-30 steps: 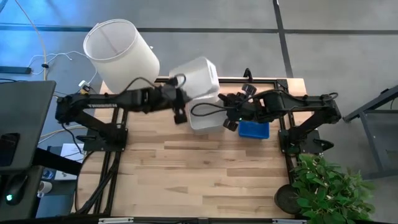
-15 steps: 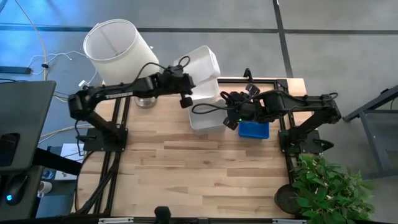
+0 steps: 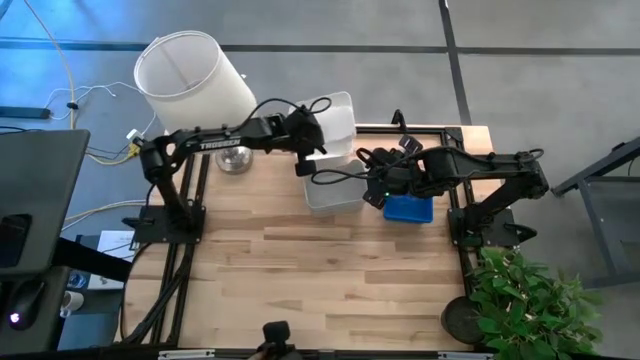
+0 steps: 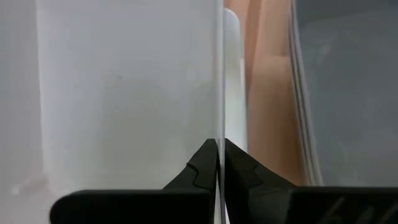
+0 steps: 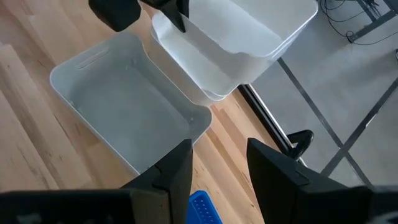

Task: Stack baskets by color
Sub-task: Stack the bottom white bin into the top white bin

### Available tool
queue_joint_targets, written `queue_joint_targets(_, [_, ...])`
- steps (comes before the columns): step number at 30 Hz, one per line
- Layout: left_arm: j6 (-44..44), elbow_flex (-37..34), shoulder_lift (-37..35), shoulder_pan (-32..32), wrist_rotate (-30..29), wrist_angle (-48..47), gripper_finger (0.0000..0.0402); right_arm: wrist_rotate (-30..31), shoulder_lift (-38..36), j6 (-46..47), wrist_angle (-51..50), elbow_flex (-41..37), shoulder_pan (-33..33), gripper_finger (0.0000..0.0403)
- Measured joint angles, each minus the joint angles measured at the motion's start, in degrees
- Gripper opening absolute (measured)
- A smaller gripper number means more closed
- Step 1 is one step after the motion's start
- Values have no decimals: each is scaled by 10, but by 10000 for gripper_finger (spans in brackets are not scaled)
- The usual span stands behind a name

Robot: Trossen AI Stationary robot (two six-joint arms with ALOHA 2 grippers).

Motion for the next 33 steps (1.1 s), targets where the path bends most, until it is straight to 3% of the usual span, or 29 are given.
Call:
queue_joint_targets(16, [-3, 14, 16, 1, 22, -85, 0, 1, 0, 0, -1, 0, 0, 138])
queue_joint_targets(33, [20, 14, 16, 10, 24, -89, 0, -16, 0, 13, -1, 0, 0, 138])
